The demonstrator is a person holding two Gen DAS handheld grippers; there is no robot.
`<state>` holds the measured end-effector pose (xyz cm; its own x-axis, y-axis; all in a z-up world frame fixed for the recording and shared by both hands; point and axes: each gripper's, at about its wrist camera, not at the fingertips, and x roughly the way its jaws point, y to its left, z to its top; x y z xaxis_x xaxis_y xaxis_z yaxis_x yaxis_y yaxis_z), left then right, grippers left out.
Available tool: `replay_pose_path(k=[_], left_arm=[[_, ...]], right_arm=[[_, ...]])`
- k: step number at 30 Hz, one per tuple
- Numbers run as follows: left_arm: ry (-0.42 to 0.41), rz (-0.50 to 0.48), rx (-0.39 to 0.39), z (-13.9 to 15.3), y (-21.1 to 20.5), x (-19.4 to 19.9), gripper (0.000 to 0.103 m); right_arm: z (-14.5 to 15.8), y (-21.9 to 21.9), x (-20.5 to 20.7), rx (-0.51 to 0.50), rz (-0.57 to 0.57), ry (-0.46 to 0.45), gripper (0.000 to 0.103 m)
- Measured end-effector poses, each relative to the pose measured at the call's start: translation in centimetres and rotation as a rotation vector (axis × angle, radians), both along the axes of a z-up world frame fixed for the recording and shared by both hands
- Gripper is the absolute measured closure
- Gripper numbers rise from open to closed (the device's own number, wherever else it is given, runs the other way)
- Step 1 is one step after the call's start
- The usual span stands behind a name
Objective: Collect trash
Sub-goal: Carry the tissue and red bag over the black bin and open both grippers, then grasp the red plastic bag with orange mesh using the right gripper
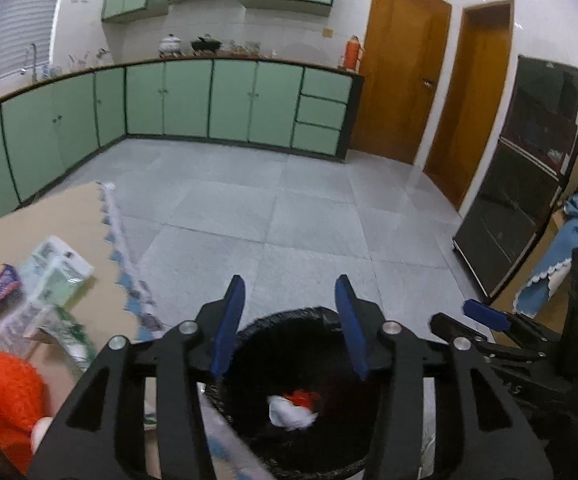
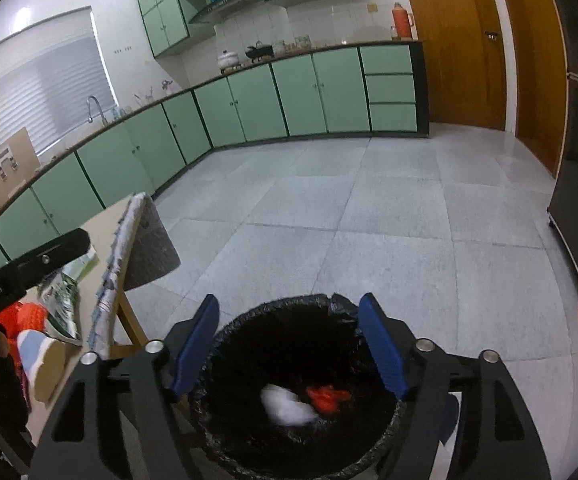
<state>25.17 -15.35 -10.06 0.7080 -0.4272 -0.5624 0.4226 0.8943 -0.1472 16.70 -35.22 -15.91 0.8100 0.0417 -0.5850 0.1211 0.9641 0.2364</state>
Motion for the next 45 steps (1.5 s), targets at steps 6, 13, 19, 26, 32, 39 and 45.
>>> replay_pose_path(k=[6, 13, 19, 26, 32, 39, 45], left_arm=[[-0.098, 0.106, 0.036, 2.7, 5.3, -2.8, 0.033], [-0.143, 0.309, 0.115, 3.5, 14.3, -7.2, 0.031], [-0.136, 0.43, 0.176, 3.0, 20.4, -10.1, 0.031], [-0.114, 0.542, 0.182, 1.9, 25.5, -11.7, 0.031], [-0.092, 0.606, 0.171, 1.2, 28.9, -11.1, 0.031], [-0.075, 0.673, 0.15, 0.5, 32.4, -11.3, 0.031], [-0.073, 0.712, 0.151, 0.5, 34.2, -11.4, 0.031]], right_arm=[[3.2, 3.9, -1.7, -0.035, 0.051, -0.093, 0.014], [5.1, 11.4, -2.7, -0.031, 0.191, -0.17, 0.012], [4.8, 17.9, -2.6, -0.02, 0.315, -0.179, 0.012], [4.2, 24.4, -1.5, -0.05, 0.44, -0.165, 0.012], [4.2, 28.3, -0.5, -0.062, 0.506, -0.167, 0.013], [3.5, 32.5, 1.4, -0.05, 0.597, -0.13, 0.017], [2.7, 35.2, 3.1, -0.063, 0.651, -0.095, 0.02]])
